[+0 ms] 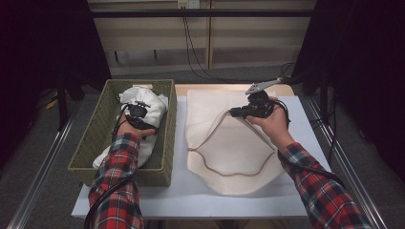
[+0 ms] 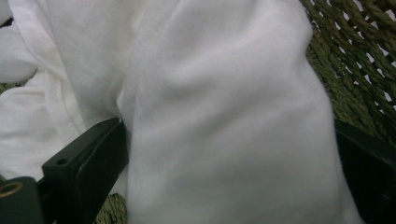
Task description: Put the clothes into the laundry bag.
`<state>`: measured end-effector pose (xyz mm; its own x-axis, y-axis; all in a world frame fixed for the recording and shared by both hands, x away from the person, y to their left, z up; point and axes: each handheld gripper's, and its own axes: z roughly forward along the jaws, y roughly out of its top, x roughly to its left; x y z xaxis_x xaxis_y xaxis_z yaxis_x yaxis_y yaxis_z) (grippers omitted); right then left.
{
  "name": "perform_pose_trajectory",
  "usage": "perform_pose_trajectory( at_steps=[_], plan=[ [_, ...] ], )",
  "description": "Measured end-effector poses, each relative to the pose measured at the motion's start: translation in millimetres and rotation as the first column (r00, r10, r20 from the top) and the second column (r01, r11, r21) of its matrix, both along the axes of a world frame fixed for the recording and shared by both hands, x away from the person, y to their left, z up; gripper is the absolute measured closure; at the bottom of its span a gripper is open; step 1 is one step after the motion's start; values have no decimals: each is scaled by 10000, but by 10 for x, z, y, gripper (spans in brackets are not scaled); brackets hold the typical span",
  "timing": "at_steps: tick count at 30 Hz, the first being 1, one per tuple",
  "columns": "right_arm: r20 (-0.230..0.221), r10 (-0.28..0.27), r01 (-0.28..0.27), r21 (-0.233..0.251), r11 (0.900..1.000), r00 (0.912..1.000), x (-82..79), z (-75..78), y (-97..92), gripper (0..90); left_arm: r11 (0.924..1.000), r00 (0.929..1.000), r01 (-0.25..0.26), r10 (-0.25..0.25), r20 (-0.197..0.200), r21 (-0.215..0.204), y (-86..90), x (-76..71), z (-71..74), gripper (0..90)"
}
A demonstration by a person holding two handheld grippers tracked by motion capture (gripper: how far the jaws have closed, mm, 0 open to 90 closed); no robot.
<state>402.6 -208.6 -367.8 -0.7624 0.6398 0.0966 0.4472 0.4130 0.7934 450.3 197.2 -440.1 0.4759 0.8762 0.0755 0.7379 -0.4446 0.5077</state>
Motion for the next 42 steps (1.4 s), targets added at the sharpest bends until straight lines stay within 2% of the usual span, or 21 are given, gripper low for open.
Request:
perform_pose_trajectory(
  at_steps=[4,6,9,12,14,15,16,17,18,19,21,22,24,27,28,31,38,41,42],
  plan=[
    [-12,-58,58,15,10000,10000,-4,6,-7,889,10000,9999,5,-5,-140,-5,4,4,-26,82],
    [53,-79,79,-32,10000,10000,-10,12,-11,889,9999,9992,-72,67,-404,-129,14,3,-67,92],
    [65,-73,74,-53,10000,10000,-21,21,-15,889,9999,9984,-61,52,-568,-155,13,0,-86,101],
    [74,-122,122,19,9999,9999,-24,29,-42,889,10000,9978,-43,42,-664,-10,0,2,-97,125],
    [90,-146,146,-2,9999,9999,-24,22,-59,889,9999,9975,83,-72,-696,151,-14,-2,-116,190],
    [70,-192,192,10,9998,9998,-29,21,-67,889,9994,9973,103,-80,-728,317,-22,-5,-120,190],
    [88,-219,218,35,9998,9997,-34,16,-81,889,9990,9971,45,-10,-758,454,-43,-22,-121,281],
    [88,-219,218,35,9998,9997,-34,16,-81,889,9979,9975,241,-201,-675,593,-43,-20,-119,281],
    [95,-211,211,19,9998,9997,-38,14,-88,889,9980,9976,143,-101,-687,611,-51,-27,-124,297],
    [104,-209,209,12,9998,9997,-37,10,-96,889,9985,9966,108,-63,-816,539,-51,-36,-117,320],
    [94,-259,259,13,9997,9996,-43,4,-107,889,9987,9966,112,-71,-820,494,-32,-37,-112,400],
    [96,-260,260,0,9997,9996,-45,5,-108,889,9996,9972,-38,60,-745,297,-30,-49,-115,427],
    [79,-261,261,8,9997,9996,-48,9,-106,889,9995,9971,-29,53,-754,322,-31,-52,-106,490],
    [134,-281,281,-25,9996,9995,-50,16,-100,889,9996,9965,-47,71,-831,295,-20,-48,-97,525],
    [154,-309,310,-31,9995,9994,-51,20,-98,889,9998,9960,-127,138,-878,126,-1,-45,-91,545],
    [159,-327,328,-12,9995,9993,-56,30,-101,889,9995,9956,-298,286,-890,-124,29,-37,-76,570],
    [182,-327,325,109,9994,9993,-36,47,-142,889,9977,9942,-574,538,-929,-365,48,-35,-23,588],
    [177,-340,339,66,9994,9993,-29,40,-141,889,9975,9950,-567,529,-842,-430,78,-46,26,591],
    [175,-359,357,79,9993,9992,-28,40,-136,889,9962,9953,-663,620,-743,-570,84,-54,38,593]
  ],
)
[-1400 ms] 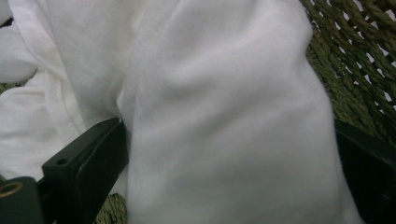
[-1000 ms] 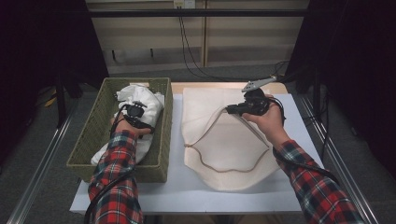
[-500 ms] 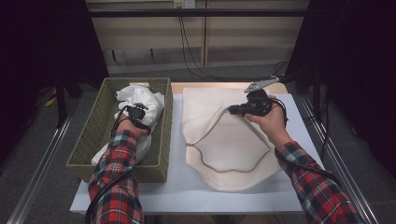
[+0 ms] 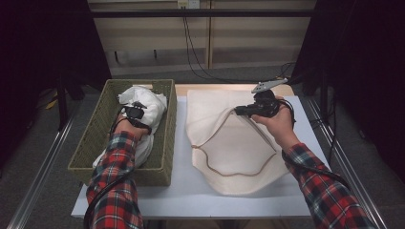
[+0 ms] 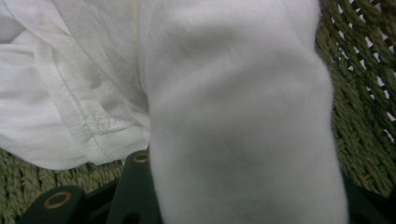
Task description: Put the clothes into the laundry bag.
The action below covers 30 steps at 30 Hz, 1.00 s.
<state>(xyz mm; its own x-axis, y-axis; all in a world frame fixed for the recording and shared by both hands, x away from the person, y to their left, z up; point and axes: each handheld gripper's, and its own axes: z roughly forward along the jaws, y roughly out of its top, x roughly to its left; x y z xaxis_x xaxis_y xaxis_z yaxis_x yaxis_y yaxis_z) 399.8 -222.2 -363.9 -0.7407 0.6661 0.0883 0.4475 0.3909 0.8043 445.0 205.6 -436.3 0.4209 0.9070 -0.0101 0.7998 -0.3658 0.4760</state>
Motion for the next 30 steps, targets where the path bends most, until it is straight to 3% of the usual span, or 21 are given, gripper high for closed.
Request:
perform_pose_trajectory(
  at_steps=[6,7,9,12,15,17,22,27,28,30],
  plan=[
    [6,48,-48,7,10000,10000,12,-1,27,889,9982,9990,-77,103,435,-597,99,-52,166,599],
    [-12,16,-16,5,10000,10000,17,-8,31,889,9963,9986,-87,132,522,-855,130,-69,242,599],
    [-34,-11,11,14,10000,10000,17,-11,36,889,9960,9987,21,25,513,-891,143,-76,289,599],
    [-63,53,-53,-20,10000,10000,20,-26,54,889,9923,9964,19,87,848,-1239,182,-100,406,600],
    [-85,46,-46,0,10000,10000,26,-36,69,889,9883,9962,27,106,867,-1525,217,-116,497,600],
    [-92,53,-53,-6,10000,9999,29,-38,72,889,9811,9945,55,149,1037,-1936,246,-130,571,600],
    [-111,36,-37,-34,10000,9999,46,-47,76,889,9676,9911,299,39,1333,-2507,275,-164,760,600],
    [-119,41,-41,-29,10000,9999,49,-49,81,889,9530,9869,501,-13,1612,-2989,239,-179,948,599],
    [-130,34,-35,-20,10000,9999,48,-47,79,889,9544,9866,642,-167,1625,-2914,234,-179,988,599],
    [-151,23,-23,-37,10000,9999,43,-46,73,889,9494,9857,654,-136,1677,-3072,203,-181,1056,599]
  ],
)
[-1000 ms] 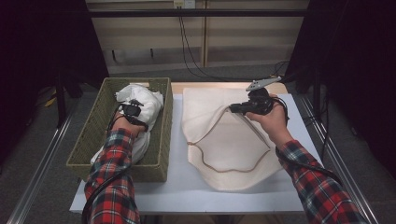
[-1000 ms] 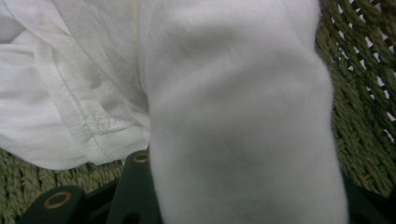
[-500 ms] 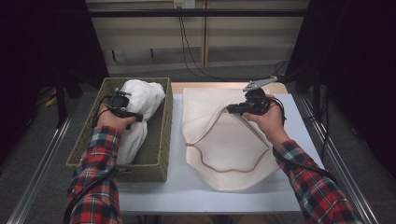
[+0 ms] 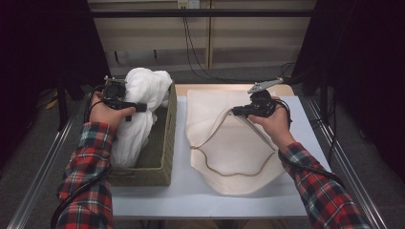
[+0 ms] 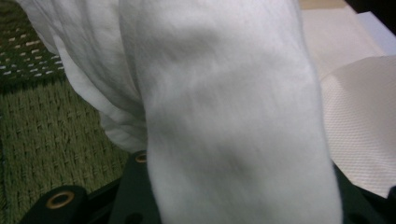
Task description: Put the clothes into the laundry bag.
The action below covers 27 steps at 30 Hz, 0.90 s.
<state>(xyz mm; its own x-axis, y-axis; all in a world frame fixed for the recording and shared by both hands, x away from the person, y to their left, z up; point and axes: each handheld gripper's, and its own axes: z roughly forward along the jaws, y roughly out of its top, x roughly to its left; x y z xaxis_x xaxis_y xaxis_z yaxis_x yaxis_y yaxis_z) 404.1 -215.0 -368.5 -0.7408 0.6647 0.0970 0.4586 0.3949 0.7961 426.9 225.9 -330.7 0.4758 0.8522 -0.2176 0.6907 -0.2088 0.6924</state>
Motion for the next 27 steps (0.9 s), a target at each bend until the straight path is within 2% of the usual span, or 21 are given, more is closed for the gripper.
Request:
perform_pose_trajectory(
  at_steps=[2,4,8,10,15,16,20,25,27],
  plan=[
    [8,6,-6,2,10000,10000,-1,2,-14,889,9999,9999,128,-128,89,-67,-18,0,81,600],
    [20,-7,7,6,10000,10000,-1,1,-18,889,9995,9998,106,-100,198,-311,-42,-8,134,600],
    [-18,-24,24,23,10000,10000,3,-17,-25,889,9964,9979,533,-507,404,-658,-116,-30,257,600],
    [-21,-14,14,52,10000,10000,6,-20,-28,889,9957,9978,567,-540,393,-728,-138,-35,282,600],
    [-54,-157,157,46,9999,9999,22,-33,-53,889,9892,9966,813,-786,267,-1216,-268,-81,417,600],
    [-69,-157,157,29,9999,9999,27,-31,-59,889,9879,9946,1020,-991,302,-1166,-291,-90,448,600],
    [-63,-186,186,72,9998,9998,38,-25,-62,889,9772,9873,1561,-1502,510,-1439,-399,-133,556,600],
    [-135,-157,158,85,9998,9998,49,-43,-44,889,9679,9783,2070,-2034,395,-1426,-541,-176,636,599],
    [-137,-176,177,106,9998,9998,53,-57,-50,889,9621,9758,2184,-2149,392,-1630,-577,-185,652,599]
  ],
)
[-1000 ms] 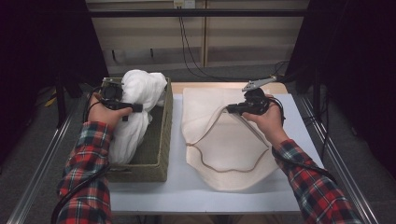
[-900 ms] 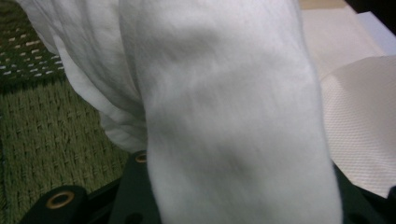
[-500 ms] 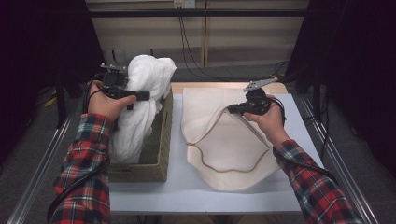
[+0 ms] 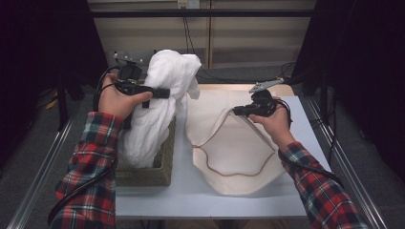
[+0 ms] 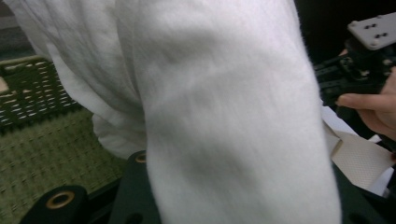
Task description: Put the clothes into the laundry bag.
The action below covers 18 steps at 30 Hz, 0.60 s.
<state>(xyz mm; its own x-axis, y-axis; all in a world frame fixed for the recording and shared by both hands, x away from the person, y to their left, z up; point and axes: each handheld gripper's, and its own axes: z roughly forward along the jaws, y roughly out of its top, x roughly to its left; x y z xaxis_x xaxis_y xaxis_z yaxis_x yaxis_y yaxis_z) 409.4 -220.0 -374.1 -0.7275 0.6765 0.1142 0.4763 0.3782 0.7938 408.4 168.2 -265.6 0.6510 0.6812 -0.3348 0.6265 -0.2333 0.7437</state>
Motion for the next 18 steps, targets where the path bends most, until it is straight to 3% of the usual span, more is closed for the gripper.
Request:
perform_pose_trajectory(
  at_steps=[3,9,18],
  plan=[
    [-68,-83,83,13,10000,9999,-3,-14,-8,889,9995,9996,279,-280,-72,-138,-48,-31,34,599],
    [-100,-143,143,27,9999,9998,20,-31,-28,889,9952,9952,975,-976,15,41,-170,-113,95,599],
    [-141,-240,240,-61,9997,9996,46,-74,-48,889,9816,9820,1880,-1884,-94,-336,-238,-177,129,599]
  ],
)
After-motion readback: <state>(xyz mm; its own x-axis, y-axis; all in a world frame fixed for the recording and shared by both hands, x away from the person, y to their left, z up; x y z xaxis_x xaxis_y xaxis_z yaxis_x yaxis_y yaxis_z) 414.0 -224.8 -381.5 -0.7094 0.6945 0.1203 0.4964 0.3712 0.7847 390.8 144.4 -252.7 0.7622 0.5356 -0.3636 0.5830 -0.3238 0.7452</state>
